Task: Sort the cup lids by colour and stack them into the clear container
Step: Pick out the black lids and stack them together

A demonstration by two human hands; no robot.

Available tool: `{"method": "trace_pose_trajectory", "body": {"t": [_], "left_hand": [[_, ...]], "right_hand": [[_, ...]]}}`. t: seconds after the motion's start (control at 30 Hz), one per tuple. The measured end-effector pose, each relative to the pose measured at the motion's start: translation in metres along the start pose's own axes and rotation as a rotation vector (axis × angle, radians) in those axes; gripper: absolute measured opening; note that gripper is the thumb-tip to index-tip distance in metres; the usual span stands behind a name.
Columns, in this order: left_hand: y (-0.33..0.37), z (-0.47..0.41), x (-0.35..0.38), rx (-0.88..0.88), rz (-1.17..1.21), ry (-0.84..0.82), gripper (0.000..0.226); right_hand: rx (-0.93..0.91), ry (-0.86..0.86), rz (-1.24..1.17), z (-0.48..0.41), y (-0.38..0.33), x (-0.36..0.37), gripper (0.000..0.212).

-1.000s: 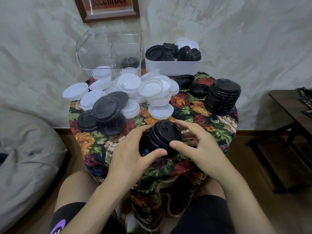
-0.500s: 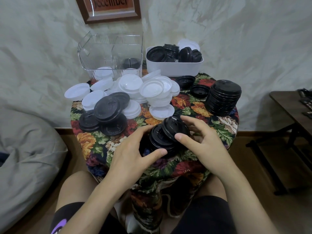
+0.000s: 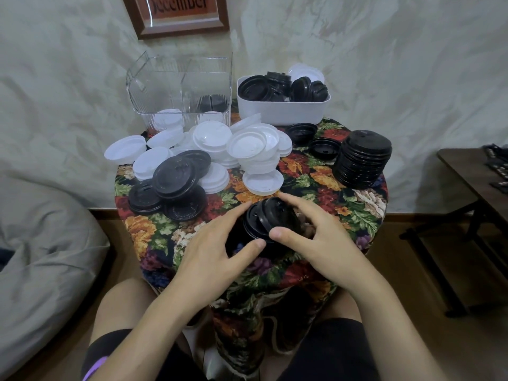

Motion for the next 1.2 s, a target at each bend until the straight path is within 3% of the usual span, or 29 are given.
{"method": "trace_pose_trajectory", "body": {"t": [0.23, 0.5, 0.6, 0.8, 1.2], "left_hand": [[0.000, 0.001, 0.003, -0.022, 0.008, 0.056, 0.059], [-0.002, 0.001, 0.004, -0.059, 0.022, 0.055, 0.085], [-0.002, 0.000, 0.003, -0.038, 0.000, 0.036, 0.088], [-0.005, 0.001, 0.001, -0.021, 0.001, 0.008, 0.078], [-0.007, -0.003, -0.002, -0.059, 0.092, -0.045, 0.075]], "right_hand": [[0.026, -0.054, -0.077, 0.005, 0.000, -0.008, 0.069], [-0.024, -0.013, 0.057, 0.000, -0.006, -0.001, 0.090], [-0.035, -0.039, 0.042, 0.003, -0.007, -0.002, 0.078], [-0.006, -0.032, 0.044, 0.006, -0.006, -0.009, 0.066], [-0.042, -0.053, 0.107, -0.001, -0.013, 0.004, 0.080]]}}
Point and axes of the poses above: each hand's wrist, its own z-axis away from the middle knuckle, its own x-axis out of the palm, y = z × x, the point moved 1 cm from there along -z, towards the middle knuckle, and after that the axes turned 15 degrees about y, right-handed, at the moved point
